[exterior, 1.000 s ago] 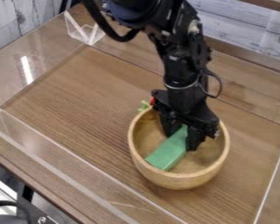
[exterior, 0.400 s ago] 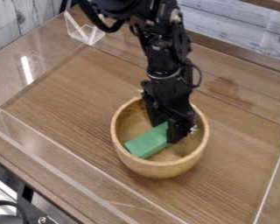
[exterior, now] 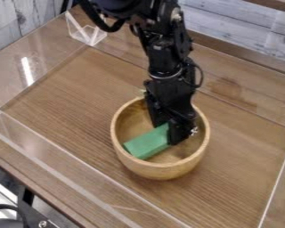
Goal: Remove the green stick from the brown bowl and put it on the table
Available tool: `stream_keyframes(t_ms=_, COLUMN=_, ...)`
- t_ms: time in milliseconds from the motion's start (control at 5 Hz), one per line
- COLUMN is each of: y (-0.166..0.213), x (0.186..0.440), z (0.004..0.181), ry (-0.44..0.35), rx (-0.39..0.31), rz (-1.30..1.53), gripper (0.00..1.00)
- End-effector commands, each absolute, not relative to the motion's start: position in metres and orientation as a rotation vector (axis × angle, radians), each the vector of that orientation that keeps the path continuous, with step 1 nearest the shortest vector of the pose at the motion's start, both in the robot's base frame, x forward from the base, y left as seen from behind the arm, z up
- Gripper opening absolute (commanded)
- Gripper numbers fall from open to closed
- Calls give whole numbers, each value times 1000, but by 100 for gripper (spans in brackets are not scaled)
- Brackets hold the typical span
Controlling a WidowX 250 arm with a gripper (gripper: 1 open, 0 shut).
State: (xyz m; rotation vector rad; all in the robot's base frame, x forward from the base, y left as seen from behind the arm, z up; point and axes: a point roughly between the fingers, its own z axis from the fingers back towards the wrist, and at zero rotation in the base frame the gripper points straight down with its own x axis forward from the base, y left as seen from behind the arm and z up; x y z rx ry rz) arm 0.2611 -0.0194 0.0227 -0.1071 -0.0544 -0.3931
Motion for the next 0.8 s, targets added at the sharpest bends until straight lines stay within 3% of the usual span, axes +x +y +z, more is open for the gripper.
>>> stream_keyframes(t_ms=0, y=-16, x=253, z=6, ry=0, rx=-118, rz=-329, gripper=0)
stream_keyframes(t_ms=600, y=-11, x=238, z=24, ry=10, rx=-130, rz=-370, gripper=0)
